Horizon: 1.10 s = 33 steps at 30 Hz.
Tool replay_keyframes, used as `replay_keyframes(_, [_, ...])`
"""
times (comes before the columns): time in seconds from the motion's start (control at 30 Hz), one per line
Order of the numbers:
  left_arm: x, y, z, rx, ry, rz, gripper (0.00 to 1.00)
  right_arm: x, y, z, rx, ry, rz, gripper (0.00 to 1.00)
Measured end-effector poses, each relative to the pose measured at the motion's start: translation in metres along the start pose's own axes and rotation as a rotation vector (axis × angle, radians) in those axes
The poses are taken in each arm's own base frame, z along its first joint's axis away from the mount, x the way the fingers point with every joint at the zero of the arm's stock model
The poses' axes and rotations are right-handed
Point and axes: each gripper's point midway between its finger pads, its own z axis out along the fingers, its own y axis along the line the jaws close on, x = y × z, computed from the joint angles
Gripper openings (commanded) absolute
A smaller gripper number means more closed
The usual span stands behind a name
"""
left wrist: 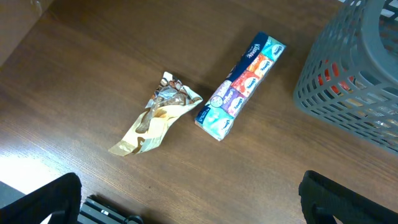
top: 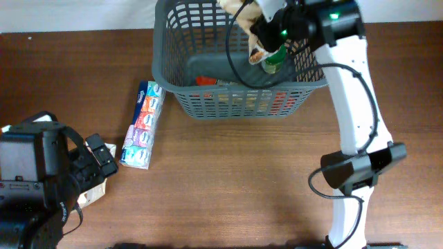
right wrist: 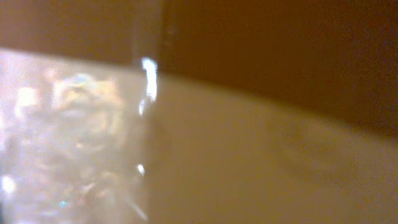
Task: Pack container
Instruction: 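Carry the rice bag into the basket and lower it with the right gripper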
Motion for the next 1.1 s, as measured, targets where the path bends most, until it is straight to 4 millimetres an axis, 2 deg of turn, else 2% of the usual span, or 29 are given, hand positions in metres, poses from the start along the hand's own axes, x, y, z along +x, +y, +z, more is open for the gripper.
replay_keyframes(0.17, [0.0,0.0,0.0,0.0,0.0,0.0,1.0,0.03,0.003,0.029,-0.039,0.092,-0.019,0.04])
replay_keyframes(0.43, [0.0,0.0,0.0,0.0,0.0,0.0,1.0,0.049,0.001,0.049,-0.047,0.142,-0.044,0.04])
replay_keyframes(0.77, [0.0,0.0,0.0,0.0,0.0,0.0,1.0,0.088,-0.001,0.096,-0.071,0.243,-0.023,0.04])
replay_keyframes(1.1, [0.0,0.0,0.0,0.0,0.0,0.0,1.0,0.102,-0.003,0.116,-0.08,0.275,-0.014,0.06])
